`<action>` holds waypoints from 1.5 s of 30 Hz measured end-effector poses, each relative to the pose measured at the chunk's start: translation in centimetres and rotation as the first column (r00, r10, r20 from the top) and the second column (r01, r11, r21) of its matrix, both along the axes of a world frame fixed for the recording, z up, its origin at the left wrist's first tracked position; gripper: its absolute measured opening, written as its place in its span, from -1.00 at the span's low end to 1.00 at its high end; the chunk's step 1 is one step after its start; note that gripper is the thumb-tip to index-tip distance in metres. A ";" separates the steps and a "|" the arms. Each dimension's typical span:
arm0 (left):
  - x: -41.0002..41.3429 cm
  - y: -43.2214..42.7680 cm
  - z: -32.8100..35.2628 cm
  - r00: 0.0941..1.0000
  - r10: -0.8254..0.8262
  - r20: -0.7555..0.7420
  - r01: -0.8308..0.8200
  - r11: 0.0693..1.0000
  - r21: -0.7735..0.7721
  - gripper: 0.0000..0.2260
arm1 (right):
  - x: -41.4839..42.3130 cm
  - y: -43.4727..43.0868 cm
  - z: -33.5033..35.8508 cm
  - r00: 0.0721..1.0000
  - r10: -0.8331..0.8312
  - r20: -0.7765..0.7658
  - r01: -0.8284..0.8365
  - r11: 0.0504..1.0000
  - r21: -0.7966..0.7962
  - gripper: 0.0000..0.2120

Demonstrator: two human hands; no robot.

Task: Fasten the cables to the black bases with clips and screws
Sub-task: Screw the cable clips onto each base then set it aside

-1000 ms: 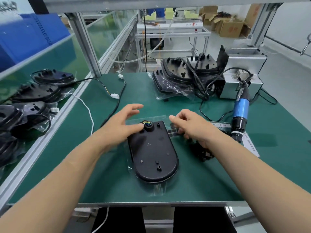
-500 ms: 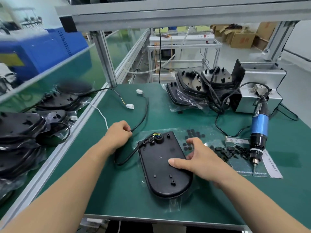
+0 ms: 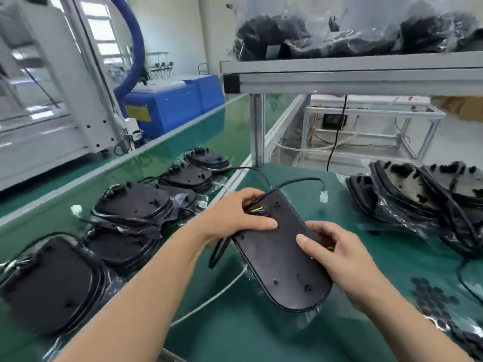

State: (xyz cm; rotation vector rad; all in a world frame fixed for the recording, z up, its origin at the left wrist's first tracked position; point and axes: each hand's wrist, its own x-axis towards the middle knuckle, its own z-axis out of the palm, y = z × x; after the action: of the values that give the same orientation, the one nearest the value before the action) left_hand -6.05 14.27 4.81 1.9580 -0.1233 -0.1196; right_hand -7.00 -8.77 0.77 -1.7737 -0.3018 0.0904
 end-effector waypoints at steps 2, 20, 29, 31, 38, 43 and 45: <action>1.0 2.4 1.9 0.997 0.046 0.055 -0.046 0.999 -0.005 -0.57 | 1.7 2.7 1.0 0.998 0.025 0.051 -0.026 0.999 0.037 -0.87; 13.7 28.2 1.4 0.810 0.580 -0.092 -0.562 0.810 0.167 -0.60 | 13.9 26.3 -1.5 0.956 0.264 -0.130 -0.262 0.965 0.034 -0.32; 16.4 28.1 2.3 0.904 0.428 0.010 -0.124 0.239 0.963 -0.38 | 13.6 26.7 -1.3 0.937 0.327 -0.123 -0.349 0.901 -0.258 -0.20; 16.5 26.8 2.6 0.902 0.430 0.038 -0.119 0.161 0.980 -0.32 | 13.2 25.8 -0.7 0.936 0.345 -0.067 -0.348 0.888 -0.301 -0.24; 16.2 15.2 4.0 0.941 0.132 0.312 -0.336 0.260 0.905 -0.44 | 12.1 18.2 0.3 0.969 0.243 0.048 -0.213 0.918 -0.335 -0.38; 14.0 2.9 3.8 0.925 -0.019 0.380 -0.265 0.685 0.679 -0.71 | 11.1 10.1 1.5 0.984 0.100 0.150 -0.034 0.920 -0.390 -0.42; 13.5 -1.5 3.4 0.927 -0.018 0.374 -0.218 0.786 0.579 -0.85 | 10.6 6.8 2.3 0.980 0.047 0.192 0.035 0.915 -0.402 -0.47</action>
State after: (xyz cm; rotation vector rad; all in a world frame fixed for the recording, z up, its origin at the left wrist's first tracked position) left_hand 7.41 12.73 8.25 2.6266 -0.2425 0.3220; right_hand 3.64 -2.01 3.05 -2.2001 -0.4583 -0.0237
